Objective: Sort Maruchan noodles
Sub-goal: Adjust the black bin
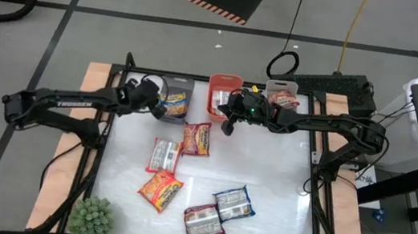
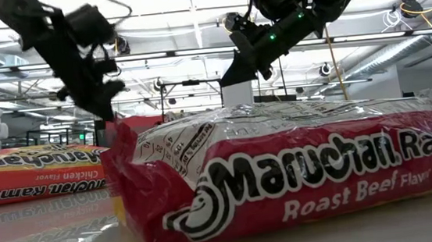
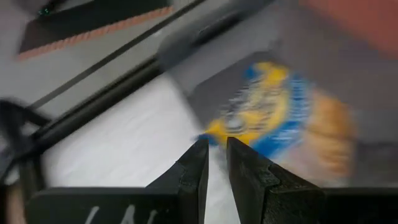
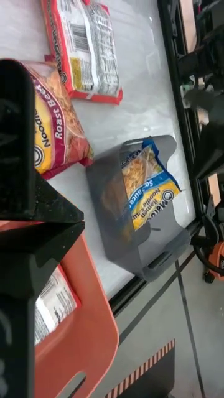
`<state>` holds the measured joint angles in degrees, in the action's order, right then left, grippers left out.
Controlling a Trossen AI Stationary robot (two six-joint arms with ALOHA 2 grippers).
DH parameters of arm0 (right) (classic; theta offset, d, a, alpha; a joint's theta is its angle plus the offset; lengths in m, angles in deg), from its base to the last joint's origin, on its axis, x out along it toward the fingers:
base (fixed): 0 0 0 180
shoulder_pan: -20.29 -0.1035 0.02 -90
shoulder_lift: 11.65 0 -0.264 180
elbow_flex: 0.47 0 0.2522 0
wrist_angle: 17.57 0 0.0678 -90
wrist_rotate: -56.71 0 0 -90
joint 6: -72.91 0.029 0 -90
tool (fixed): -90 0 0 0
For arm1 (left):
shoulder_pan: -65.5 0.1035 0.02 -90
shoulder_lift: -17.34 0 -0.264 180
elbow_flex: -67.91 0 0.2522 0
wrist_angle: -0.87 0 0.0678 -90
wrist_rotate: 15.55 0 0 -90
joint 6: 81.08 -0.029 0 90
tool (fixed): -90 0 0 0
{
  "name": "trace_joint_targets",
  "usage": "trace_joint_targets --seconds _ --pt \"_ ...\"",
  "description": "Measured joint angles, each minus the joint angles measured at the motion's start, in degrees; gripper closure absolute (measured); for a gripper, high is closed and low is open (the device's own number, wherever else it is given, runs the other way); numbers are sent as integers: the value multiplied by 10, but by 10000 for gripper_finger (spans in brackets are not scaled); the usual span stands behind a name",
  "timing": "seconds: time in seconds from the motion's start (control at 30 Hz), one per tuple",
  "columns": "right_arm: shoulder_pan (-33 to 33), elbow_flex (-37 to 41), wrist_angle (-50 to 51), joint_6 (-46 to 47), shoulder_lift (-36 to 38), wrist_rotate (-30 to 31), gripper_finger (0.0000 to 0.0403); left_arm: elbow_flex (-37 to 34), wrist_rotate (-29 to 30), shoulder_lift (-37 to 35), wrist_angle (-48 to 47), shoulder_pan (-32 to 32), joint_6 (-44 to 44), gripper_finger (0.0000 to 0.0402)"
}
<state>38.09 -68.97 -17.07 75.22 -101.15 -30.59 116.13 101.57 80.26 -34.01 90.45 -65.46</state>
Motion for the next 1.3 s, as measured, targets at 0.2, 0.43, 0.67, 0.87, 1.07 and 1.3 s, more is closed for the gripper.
trace_joint_targets --seconds 0.2,0.43,0.67,0.87,1.07,1.3 --pt "1 0 9 0 0 0 403 6 -222 -30 -3 -47 -92 337" --pt "-2 0 16 0 0 0 403 6 -240 20 27 -97 -142 337" --pt "-7 0 10 -9 0 0 403 5 -165 100 55 -120 -186 337" --pt "-7 0 8 -15 0 0 403 5 -77 124 97 -98 -198 337" --pt "-7 0 19 -15 0 0 403 5 -77 125 104 -59 -191 337" --pt "-14 0 37 -15 0 0 403 5 -108 105 88 -43 -199 337"
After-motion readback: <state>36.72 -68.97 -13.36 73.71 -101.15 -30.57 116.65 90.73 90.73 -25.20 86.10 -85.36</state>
